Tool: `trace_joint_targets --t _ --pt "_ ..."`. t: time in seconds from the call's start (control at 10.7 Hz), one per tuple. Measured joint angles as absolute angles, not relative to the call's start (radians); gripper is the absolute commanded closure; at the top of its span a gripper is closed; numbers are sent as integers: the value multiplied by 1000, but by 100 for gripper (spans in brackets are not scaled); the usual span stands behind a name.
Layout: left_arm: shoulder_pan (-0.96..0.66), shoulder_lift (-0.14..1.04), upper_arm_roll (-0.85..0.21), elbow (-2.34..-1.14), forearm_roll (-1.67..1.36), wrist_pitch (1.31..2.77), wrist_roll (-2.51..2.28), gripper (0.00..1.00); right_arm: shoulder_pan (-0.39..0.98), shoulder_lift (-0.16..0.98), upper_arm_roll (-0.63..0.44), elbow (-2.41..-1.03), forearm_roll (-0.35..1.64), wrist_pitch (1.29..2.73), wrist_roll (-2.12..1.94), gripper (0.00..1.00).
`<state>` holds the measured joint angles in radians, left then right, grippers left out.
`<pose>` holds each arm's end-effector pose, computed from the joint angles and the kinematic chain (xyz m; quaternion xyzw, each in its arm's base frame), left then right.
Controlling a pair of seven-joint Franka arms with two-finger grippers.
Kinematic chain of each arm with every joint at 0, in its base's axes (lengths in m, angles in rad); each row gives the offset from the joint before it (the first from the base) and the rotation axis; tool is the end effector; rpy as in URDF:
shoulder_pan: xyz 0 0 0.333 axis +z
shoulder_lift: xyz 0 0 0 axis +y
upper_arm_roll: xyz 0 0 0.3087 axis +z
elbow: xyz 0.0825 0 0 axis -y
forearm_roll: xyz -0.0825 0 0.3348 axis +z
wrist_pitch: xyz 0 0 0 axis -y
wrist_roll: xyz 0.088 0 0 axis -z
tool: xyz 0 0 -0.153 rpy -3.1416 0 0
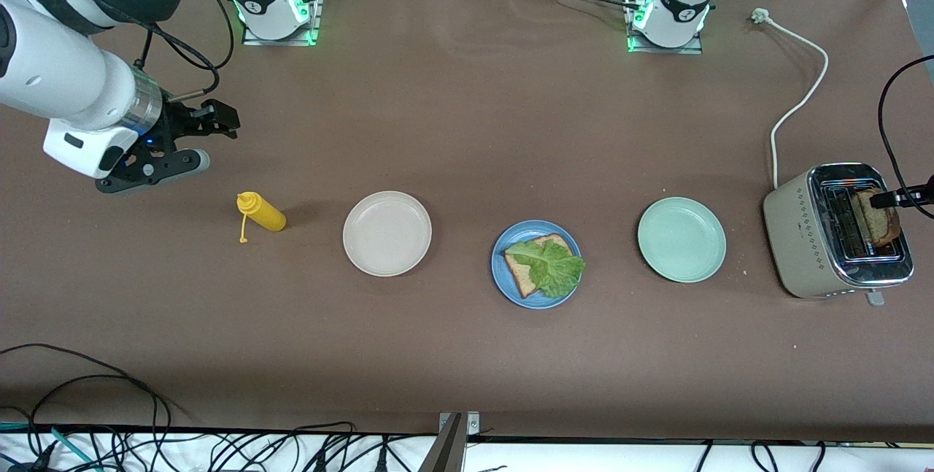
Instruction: Make sandwich in blue plate with both arms
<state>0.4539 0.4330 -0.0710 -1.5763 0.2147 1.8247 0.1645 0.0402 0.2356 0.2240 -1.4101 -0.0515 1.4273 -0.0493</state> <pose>0.5468 0.2539 0.3470 -0.9894 -0.0738 0.1107 0.0580 0.5305 0.1221 0.5053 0.9823 0.1541 -0.1055 0.0110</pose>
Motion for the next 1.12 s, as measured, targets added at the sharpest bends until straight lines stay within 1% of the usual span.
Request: trace_joint_targets --t 0.28,0.37,0.47,0.56,0.65,0.84,0.93,1.12 --pt "454 423 -76 -1575 215 1827 205 100 40 238 224 -1410 -52 1427 -49 0" --pt "454 419 -77 -1574 215 1827 213 100 40 209 198 -1463 -69 1509 -2 0" --pt "453 417 -78 -1573 215 1827 217 100 21 120 116 -1617 -66 1646 1 0" --pt "453 415 -79 -1571 215 1829 219 100 -18 43 77 -1736 -58 1708 -22 0" --pt "451 414 -80 -1566 215 1830 220 100 -40 -10 77 -1810 -48 1737 -31 0" --pt "445 412 -84 -1550 215 1810 243 100 -35 -51 112 -1861 -25 1777 -22 0" --pt "444 411 -94 -1524 214 1767 258 100 -32 -52 124 -1865 -21 1795 -16 0" --pt "442 406 -134 -1433 214 1640 261 100 -33 -51 127 -1869 14 1814 -14 0"
